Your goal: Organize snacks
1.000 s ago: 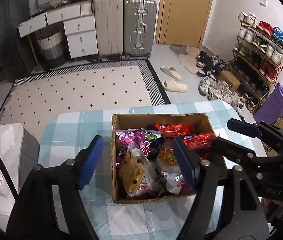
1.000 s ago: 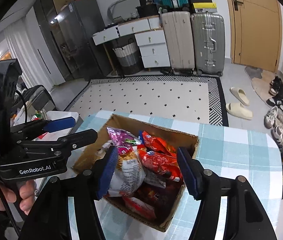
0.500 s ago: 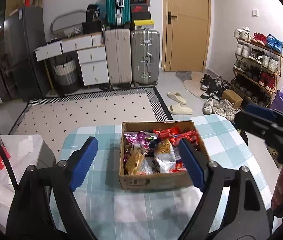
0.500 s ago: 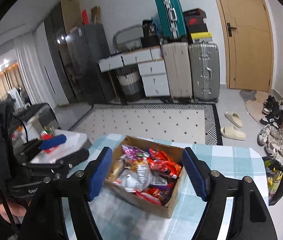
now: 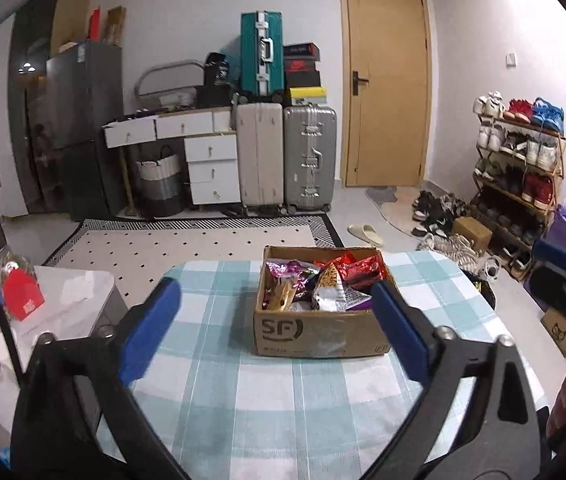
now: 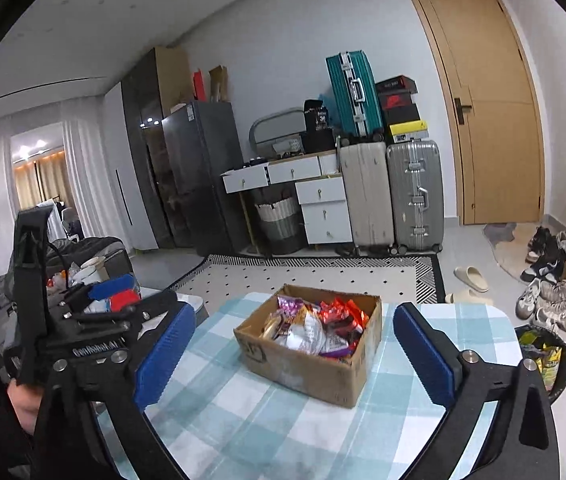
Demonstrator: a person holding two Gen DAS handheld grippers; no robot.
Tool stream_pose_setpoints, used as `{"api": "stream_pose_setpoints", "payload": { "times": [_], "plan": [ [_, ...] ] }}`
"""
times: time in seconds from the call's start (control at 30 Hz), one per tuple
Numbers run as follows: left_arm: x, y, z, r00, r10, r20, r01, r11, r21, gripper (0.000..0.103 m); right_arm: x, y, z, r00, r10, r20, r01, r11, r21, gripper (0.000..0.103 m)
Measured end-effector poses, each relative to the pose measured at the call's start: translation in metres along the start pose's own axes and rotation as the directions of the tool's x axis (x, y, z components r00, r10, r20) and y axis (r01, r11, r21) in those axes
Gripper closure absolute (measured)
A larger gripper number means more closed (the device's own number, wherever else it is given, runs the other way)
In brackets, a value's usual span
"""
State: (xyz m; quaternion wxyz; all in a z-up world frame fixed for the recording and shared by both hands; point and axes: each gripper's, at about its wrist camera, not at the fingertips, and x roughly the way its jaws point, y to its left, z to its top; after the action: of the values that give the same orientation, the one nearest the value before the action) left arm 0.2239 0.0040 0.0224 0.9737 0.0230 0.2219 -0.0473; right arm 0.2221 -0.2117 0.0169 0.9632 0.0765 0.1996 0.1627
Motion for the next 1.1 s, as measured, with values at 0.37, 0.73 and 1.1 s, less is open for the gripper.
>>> {"api": "stream_pose_setpoints", "payload": {
  "times": [0.37, 0.73, 1.1],
  "plan": [
    [-0.017, 0.004, -0.071, 0.998, 0.061, 0.009, -0.061, 0.997, 0.053, 0.0, -0.016, 0.009, -0.075, 1.0, 0.025, 0.002, -0.025, 0.999, 0.029, 0.001],
    [0.028, 0.014, -0.129, 0.993, 0.099, -0.07, -0.098, 0.995, 0.01, 0.0, 0.004, -0.001, -0.149, 0.998, -0.016, -0.054, 0.019, 0.998, 0.058, 0.001],
    [0.047, 0.02, -0.166, 0.995, 0.078, -0.065, -0.078, 0.997, 0.002, 0.0, 0.019, -0.013, -0.175, 0.992, -0.038, -0.124, 0.046, 0.997, 0.061, 0.001]
  ]
}}
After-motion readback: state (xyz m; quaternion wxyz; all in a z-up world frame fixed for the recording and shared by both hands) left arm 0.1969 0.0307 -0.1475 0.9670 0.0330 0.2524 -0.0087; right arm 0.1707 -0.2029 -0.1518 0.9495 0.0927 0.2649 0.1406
